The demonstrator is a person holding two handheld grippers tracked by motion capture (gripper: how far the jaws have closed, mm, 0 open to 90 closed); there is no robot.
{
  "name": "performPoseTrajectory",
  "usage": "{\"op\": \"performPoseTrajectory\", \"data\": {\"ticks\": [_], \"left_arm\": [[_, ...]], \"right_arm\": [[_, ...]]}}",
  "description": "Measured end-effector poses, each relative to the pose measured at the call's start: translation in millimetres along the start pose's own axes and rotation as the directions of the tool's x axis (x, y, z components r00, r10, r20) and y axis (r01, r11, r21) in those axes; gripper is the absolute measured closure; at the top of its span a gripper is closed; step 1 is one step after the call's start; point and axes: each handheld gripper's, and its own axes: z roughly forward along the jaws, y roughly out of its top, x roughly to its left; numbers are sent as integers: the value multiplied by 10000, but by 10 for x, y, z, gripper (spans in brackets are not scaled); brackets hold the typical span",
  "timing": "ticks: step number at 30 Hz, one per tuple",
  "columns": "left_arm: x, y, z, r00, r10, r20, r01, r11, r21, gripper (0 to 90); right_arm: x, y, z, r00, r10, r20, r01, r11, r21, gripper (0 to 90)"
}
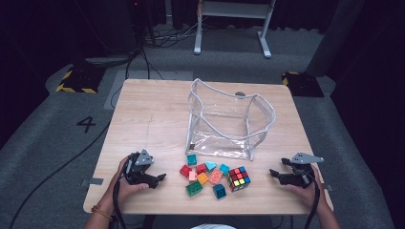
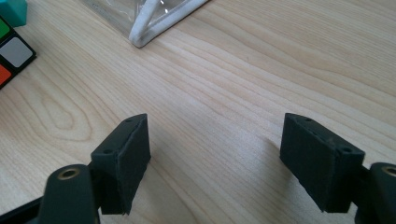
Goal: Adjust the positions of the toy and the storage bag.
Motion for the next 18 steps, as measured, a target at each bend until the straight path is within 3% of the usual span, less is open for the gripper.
{"op": "performPoseTrajectory", "data": {"ticks": [8, 14, 18], "left_arm": [[-12, 7, 6, 9998, -82, -153, 82, 10000, -9, 123], [-16, 11, 10, 10000, -89, -23, 89, 10000, -36, 125], [0, 44, 23, 9998, -116, -155, 114, 9999, -122, 182]], "right_arm": [[-1, 0, 0, 10000, 10, -10, -10, 10000, 2, 243], [6, 2, 1, 10000, 64, 24, -64, 10000, -3, 243], [17, 9, 8, 9998, 180, 24, -180, 9998, -40, 245]]}}
